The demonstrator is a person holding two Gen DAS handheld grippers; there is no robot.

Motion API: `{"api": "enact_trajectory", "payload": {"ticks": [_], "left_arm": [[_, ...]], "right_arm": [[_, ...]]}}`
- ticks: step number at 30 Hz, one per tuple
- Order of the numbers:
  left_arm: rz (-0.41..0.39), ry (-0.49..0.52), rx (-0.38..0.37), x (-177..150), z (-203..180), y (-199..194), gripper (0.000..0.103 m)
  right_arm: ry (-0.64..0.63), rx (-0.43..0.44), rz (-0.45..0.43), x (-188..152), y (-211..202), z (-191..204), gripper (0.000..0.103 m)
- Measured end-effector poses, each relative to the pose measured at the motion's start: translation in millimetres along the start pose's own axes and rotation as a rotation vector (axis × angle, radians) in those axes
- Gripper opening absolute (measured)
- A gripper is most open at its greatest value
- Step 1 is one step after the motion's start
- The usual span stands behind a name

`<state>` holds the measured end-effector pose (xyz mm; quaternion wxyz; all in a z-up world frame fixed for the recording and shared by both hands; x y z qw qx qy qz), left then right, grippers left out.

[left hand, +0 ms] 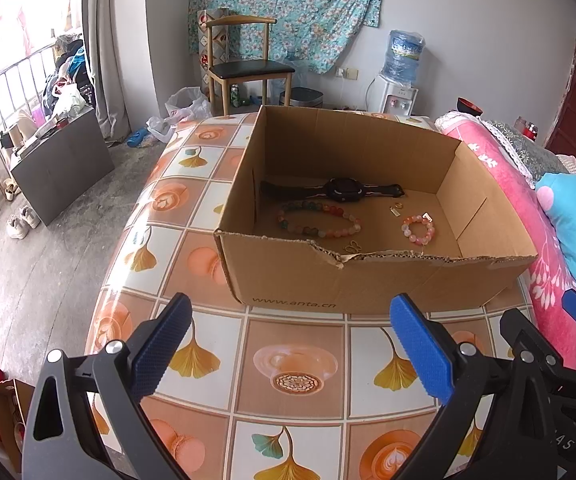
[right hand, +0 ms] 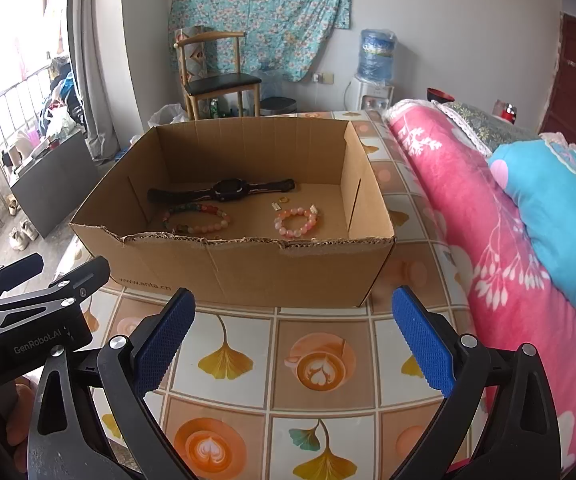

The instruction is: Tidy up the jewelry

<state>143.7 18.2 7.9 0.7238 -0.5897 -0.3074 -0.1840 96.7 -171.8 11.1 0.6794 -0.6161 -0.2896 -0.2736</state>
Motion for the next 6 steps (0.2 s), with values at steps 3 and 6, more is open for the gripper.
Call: {"api": "enact_trajectory", "payload": {"ticks": [3, 6], "left_arm": [[0.006, -0.006, 0.001, -2.0, -1.3, 0.1, 0.097], [0.009, -0.007, 0.003, -3.1, -2.9, -0.6, 0.097]], "right_arm": [[0.003, 0.000, 0.001, -0.7, -0.6, 0.3, 0.095], [0.005, 0.000, 0.002, -1.1, -1.0, 2.0, 0.095]]}}
Point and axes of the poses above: each gripper's, at about its wrist camera, not at the fingertips, and y roughly the way its jaws point, z to its left, x to its top, the point moved 7 cm from there along y, roughly the way its jaws point, and after that the axes turned 14 degrees about x, right-handed, at the moved point
